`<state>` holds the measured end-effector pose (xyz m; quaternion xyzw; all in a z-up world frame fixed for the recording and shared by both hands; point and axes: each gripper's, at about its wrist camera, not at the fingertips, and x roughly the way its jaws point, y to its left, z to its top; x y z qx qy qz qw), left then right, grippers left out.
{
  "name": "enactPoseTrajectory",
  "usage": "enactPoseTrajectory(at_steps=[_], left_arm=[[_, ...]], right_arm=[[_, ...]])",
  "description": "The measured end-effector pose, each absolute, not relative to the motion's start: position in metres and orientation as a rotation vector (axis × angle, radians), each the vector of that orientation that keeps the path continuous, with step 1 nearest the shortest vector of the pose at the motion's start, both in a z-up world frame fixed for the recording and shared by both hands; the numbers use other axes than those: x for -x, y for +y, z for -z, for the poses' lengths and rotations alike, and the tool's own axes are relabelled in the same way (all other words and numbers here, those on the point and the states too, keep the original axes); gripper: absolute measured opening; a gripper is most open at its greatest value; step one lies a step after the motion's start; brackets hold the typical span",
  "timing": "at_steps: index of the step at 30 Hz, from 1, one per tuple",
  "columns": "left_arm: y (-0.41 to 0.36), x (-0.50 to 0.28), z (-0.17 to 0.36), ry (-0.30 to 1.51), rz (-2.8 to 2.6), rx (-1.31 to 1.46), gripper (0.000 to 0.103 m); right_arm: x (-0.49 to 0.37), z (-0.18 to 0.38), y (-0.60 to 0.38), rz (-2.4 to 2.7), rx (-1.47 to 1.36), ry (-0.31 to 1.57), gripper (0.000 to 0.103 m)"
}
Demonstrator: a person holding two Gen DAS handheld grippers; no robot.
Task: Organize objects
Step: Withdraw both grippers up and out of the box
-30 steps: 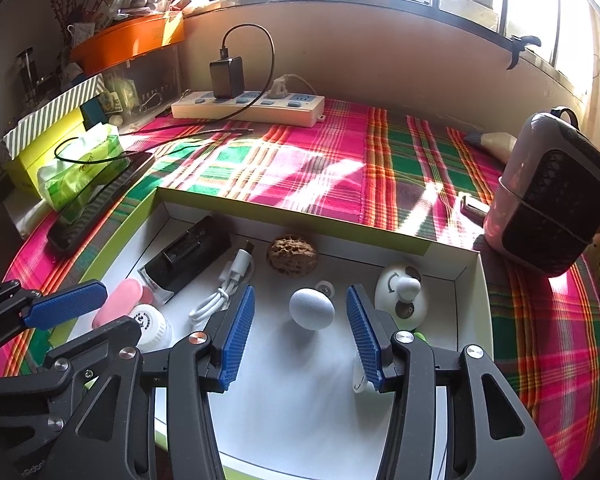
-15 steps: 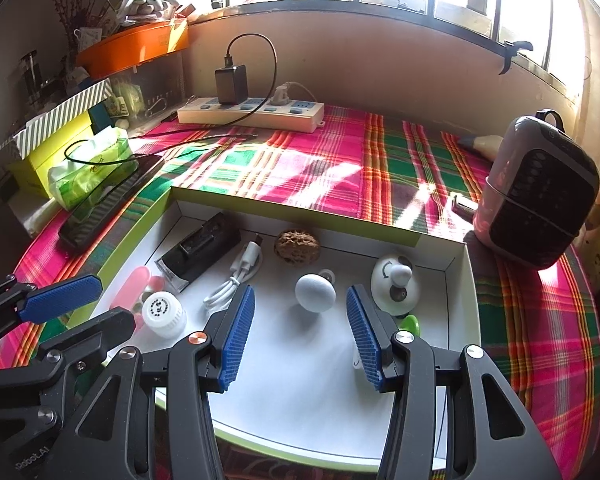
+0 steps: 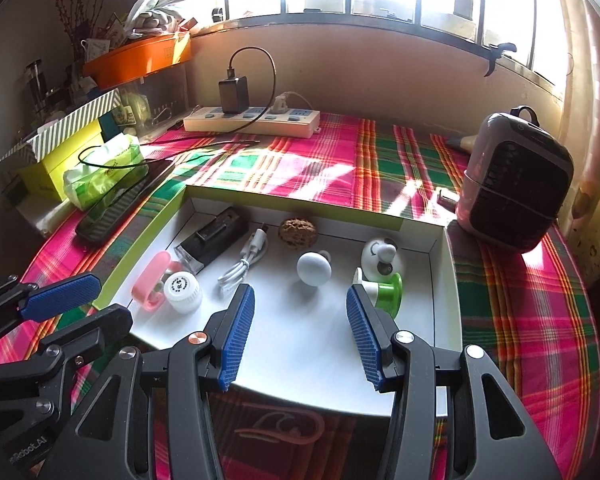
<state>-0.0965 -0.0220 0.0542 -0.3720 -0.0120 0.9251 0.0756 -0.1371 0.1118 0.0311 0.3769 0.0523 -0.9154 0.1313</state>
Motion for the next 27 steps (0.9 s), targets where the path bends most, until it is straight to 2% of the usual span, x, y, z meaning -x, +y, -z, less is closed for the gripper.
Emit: enactPoseTrajectory(at_steps=[27], left_arm=[[-0.029,0.051,-0.035,-0.083,-2.715,1.144,0.035]], right_arm=[[0.073,-0.026,0.143,2.677,-1.069,0.036,0.050]])
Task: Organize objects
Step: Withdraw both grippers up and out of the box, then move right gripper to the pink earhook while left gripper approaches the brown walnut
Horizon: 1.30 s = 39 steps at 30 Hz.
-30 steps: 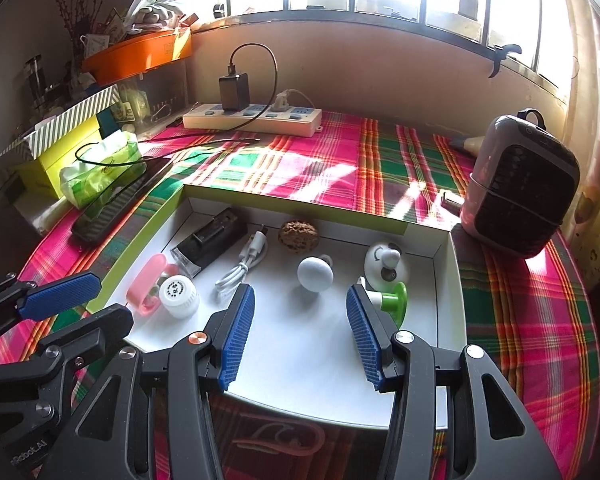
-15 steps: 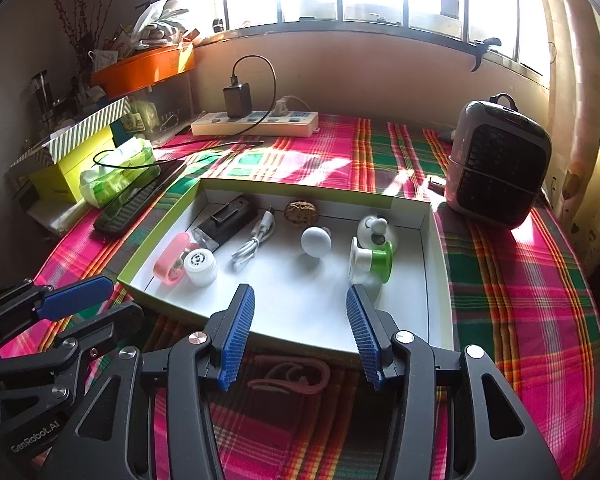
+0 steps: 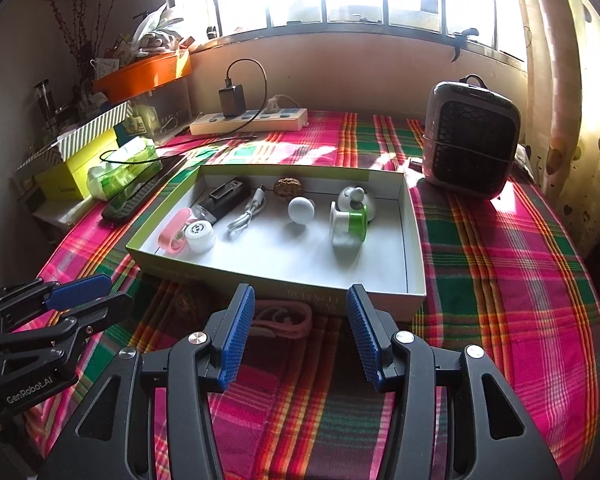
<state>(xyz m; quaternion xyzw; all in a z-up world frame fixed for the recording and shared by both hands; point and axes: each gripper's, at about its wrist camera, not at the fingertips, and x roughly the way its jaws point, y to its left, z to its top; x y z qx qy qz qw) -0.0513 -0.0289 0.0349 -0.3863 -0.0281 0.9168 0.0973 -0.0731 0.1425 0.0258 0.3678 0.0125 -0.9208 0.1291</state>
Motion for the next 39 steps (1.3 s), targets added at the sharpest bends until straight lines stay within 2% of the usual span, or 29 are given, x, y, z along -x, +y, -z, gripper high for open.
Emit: enactPoseTrajectory(at_steps=[16,39], left_arm=[[-0.012,0.063,-0.021,-0.082,-2.633,1.190,0.038],[0.006,0.092,-0.013,-0.052,-2.613,1.219,0.037]], right_arm=[[0.062,-0.008,0.161,2.661,-1.141,-0.005,0.050],[0.068,-0.004,0.162,2.629,-1.171,-0.030,0.050]])
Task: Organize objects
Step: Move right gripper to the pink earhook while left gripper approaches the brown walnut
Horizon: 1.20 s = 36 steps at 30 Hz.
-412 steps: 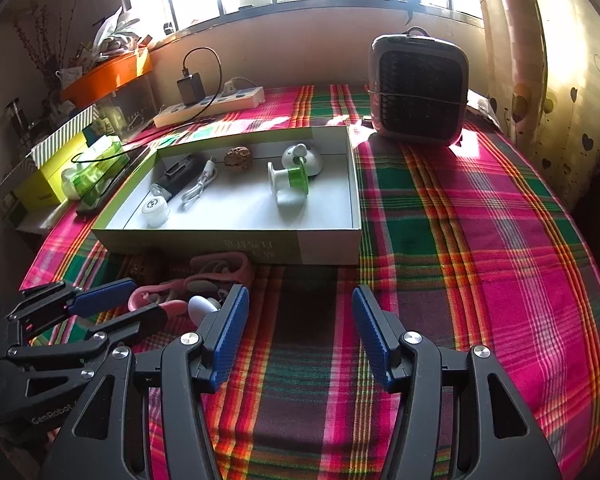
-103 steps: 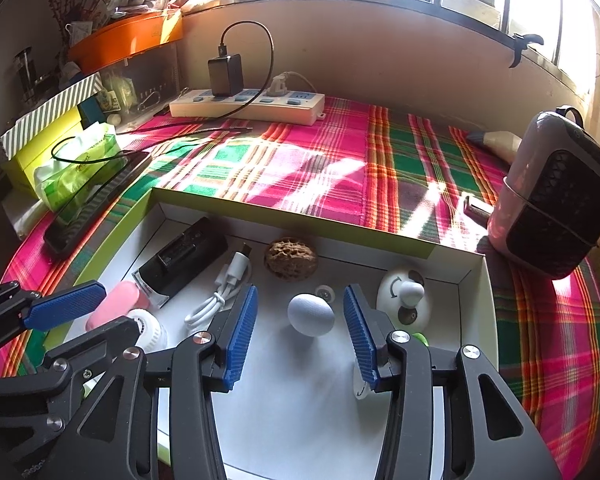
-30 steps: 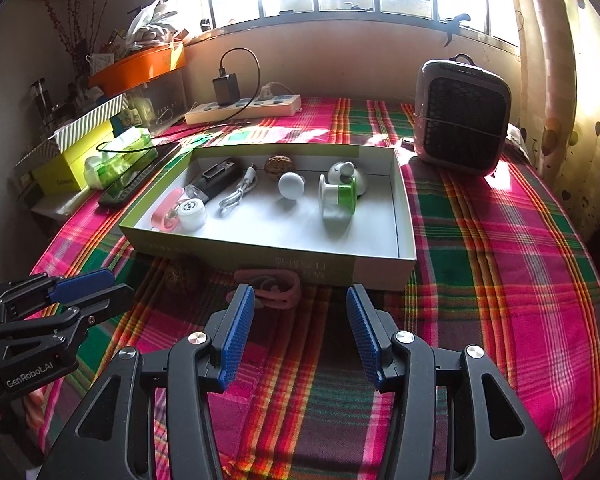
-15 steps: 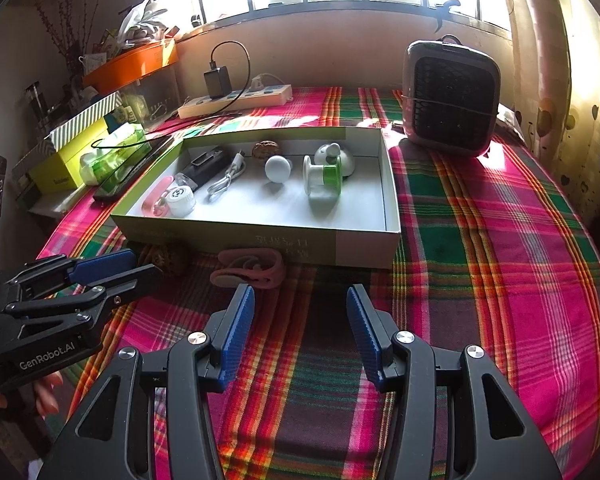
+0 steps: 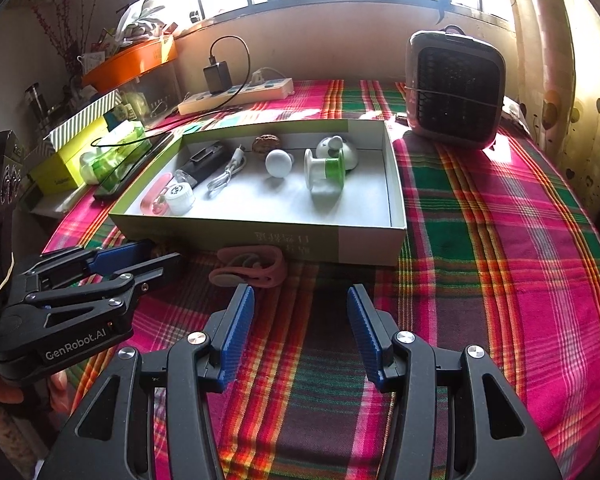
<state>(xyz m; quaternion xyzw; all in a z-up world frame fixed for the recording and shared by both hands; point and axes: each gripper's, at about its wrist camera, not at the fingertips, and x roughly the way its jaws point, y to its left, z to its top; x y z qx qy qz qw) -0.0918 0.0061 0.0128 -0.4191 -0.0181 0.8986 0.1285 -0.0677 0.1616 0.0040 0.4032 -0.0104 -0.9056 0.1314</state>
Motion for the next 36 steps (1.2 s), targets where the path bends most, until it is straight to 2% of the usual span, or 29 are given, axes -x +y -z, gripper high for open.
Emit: enactPoseTrajectory(at_steps=[2,24,36], left_arm=[[0.005,0.091,-0.013,-0.063,-2.614,1.214,0.029],[-0.029,0.085,-0.007,-0.147,-2.620,1.238,0.029],[-0.037,0.087,-0.007,-0.178,-2.612,1.234,0.029]], right_arm=[[0.068,-0.004,0.160,2.625,-1.169,-0.021,0.050],[0.086,0.001,0.129,2.483,-1.164,0.038,0.050],[0.067,0.004,0.110,2.333,-1.134,0.148,0.050]])
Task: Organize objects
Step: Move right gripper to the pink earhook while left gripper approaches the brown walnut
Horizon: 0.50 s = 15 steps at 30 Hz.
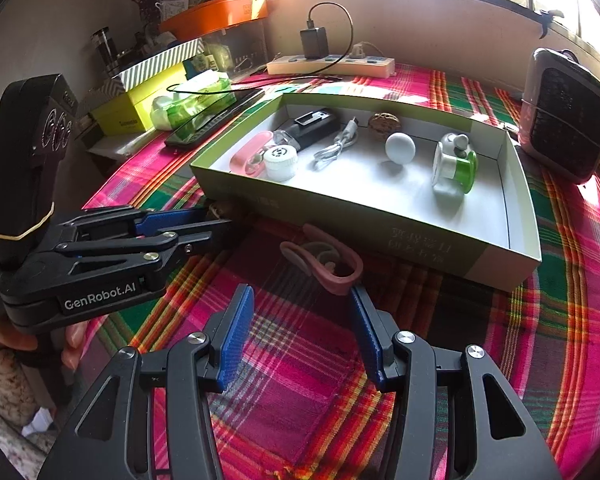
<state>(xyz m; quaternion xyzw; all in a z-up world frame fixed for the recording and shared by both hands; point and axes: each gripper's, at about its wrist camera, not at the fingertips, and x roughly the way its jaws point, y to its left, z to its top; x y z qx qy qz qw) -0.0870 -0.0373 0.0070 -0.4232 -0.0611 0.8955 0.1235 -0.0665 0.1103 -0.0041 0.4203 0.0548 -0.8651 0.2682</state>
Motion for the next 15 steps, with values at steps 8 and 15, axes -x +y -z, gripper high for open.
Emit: enactPoseTrajectory(at_steps=[8,15], left_arm=[[-0.039,0.088,-0.007,-0.180,-2.617,1.238,0.029],[-0.040,0.090,-0.007,-0.177,-2.624,1.251,0.030]], right_arm=[[0.083,0.008,0.112,2.398,-1.158,0.206,0.050],[0.088,0.009,0.098,2.369,-1.144,0.296,0.050]])
